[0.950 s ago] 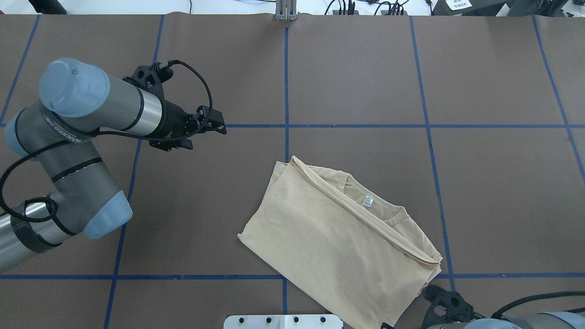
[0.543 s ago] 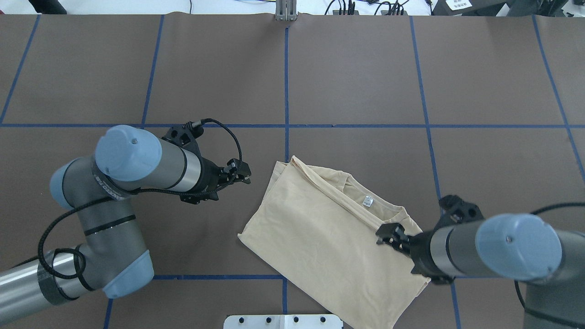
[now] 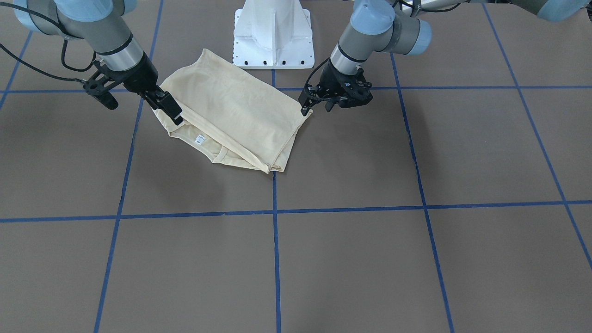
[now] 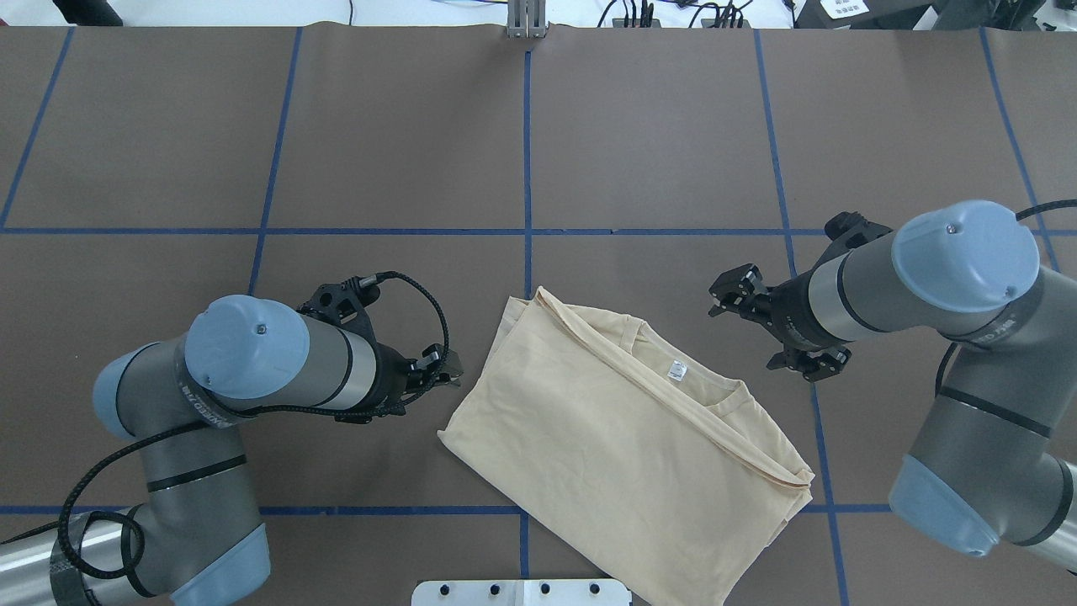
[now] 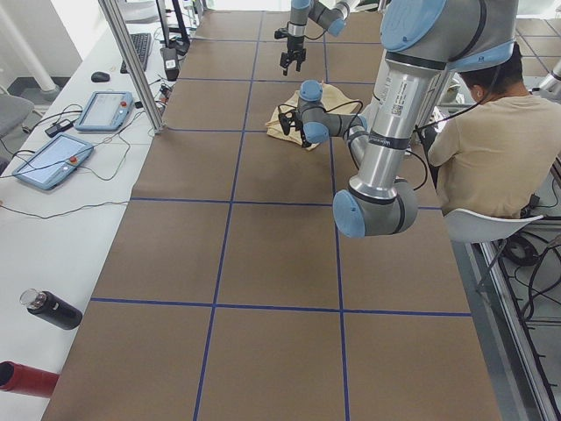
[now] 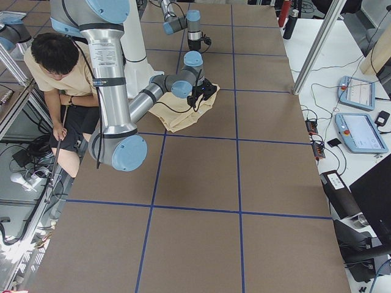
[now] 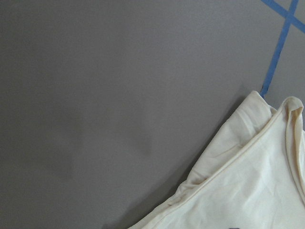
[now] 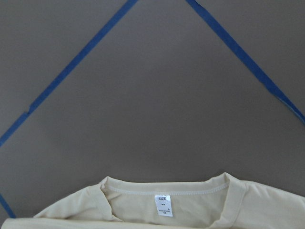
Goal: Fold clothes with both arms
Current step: 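Release the shirt and raise the right gripper while the left gripper approaches the shirt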
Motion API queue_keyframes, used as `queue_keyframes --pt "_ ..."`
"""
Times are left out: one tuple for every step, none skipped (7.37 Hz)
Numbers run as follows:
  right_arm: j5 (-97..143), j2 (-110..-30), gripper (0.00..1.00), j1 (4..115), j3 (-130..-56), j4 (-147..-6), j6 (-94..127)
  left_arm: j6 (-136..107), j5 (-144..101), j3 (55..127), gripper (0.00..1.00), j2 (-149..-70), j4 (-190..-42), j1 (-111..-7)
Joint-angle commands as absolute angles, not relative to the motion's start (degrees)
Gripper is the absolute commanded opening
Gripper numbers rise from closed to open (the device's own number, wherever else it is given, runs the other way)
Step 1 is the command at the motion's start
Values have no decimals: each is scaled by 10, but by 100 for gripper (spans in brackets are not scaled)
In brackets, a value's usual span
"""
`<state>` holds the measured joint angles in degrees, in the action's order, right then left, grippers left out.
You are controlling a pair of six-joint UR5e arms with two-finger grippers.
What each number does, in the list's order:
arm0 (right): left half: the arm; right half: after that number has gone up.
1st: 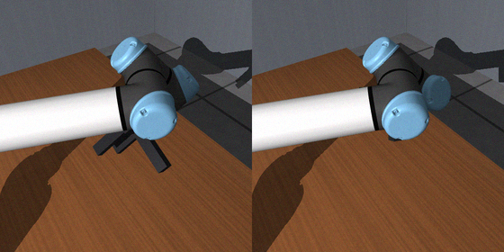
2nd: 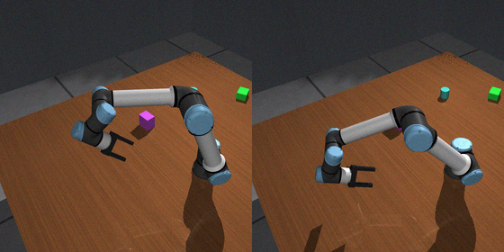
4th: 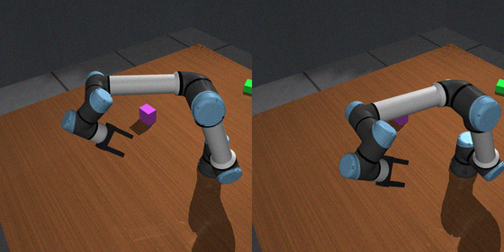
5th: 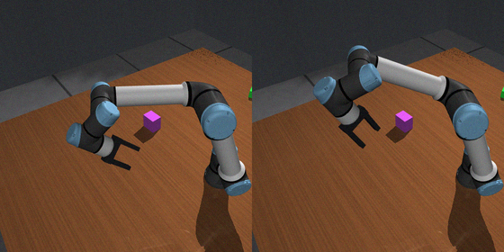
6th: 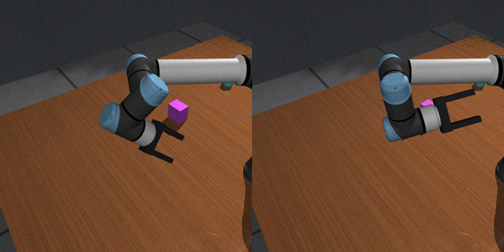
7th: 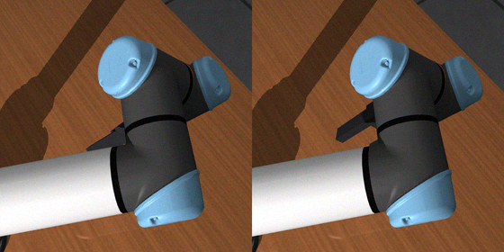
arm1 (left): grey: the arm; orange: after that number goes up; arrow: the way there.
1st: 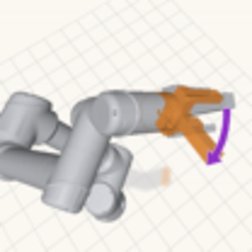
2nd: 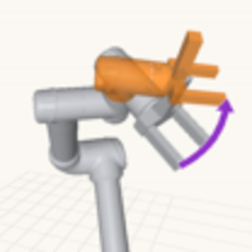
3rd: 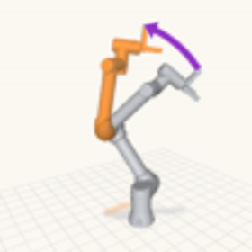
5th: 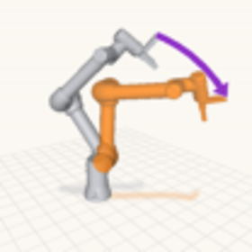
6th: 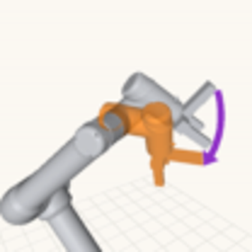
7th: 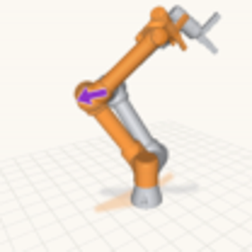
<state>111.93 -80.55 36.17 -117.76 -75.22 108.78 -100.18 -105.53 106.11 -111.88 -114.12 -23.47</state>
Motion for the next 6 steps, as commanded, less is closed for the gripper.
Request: queue_keyframes --pt "1117 -792 100 390 -1149 -751 1023 -1004 -1055 1057 76 -1109 -1143 -209" --pt "1117 -792 100 392 -1147 -751 1022 -1005 -1056 1056 72 -1114 -1140 -191" --pt "1116 -792 100 392 -1146 -751 1022 -1003 -1056 1052 64 -1115 -1140 -185" --pt "1116 -793 100 392 -1145 -751 1022 -1000 -1055 1049 62 -1115 -1140 -185" --pt "1117 -792 100 392 -1144 -751 1022 -1000 -1055 1044 61 -1115 -1140 -185" --pt "1117 -793 100 392 -1142 -751 1022 -999 -1055 1042 60 -1121 -1140 -185"
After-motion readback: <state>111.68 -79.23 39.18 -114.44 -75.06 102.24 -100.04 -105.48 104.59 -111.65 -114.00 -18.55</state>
